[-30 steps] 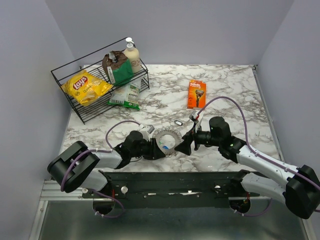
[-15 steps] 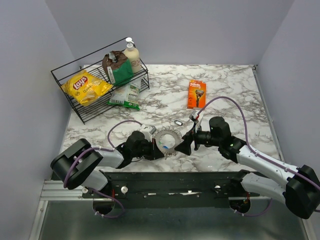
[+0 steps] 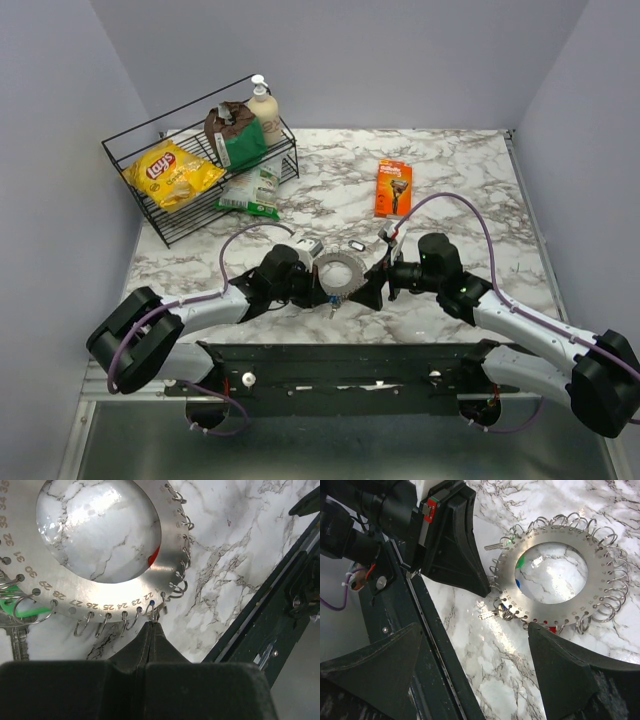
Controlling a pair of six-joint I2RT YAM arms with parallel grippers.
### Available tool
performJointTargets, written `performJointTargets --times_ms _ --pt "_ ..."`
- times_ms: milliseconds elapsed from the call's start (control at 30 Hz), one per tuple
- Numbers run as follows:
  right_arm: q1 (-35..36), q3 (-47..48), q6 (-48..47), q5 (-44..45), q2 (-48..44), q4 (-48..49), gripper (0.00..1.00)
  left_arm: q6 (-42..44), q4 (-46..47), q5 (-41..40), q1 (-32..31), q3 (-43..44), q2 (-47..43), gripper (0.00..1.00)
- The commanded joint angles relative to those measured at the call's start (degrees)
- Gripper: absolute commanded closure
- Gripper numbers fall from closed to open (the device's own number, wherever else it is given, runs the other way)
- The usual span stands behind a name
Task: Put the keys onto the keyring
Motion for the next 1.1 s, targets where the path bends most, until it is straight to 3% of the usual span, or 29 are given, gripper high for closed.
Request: performJointTargets --times_ms 0,333,533,867,1067 --pt "0.1 1.6 -1.2 -0.4 -0.5 -1.2 0.05 7.4 -16.5 -0.2 -0.2 8.3 0.0 1.0" --pt "0.1 1.1 -1.4 -0.7 -1.0 -0.9 0.04 18.1 -45.3 0.5 -0.2 26.7 5.7 1.0" --pt "0.1 1.0 -1.8 -4.0 -1.2 2.1 0.04 27.3 -54.0 2.0 -0.2 31.6 5.3 1.0" --pt "0.3 2.1 -1.2 -18.9 3.0 12.1 0.12 31.8 -55.5 8.6 -0.2 31.0 -3.3 1.0" --pt "0.7 3.8 0.2 -20.9 4.9 16.0 0.16 32.4 -55.0 13.4 -0.3 31.3 -5.1 1.0"
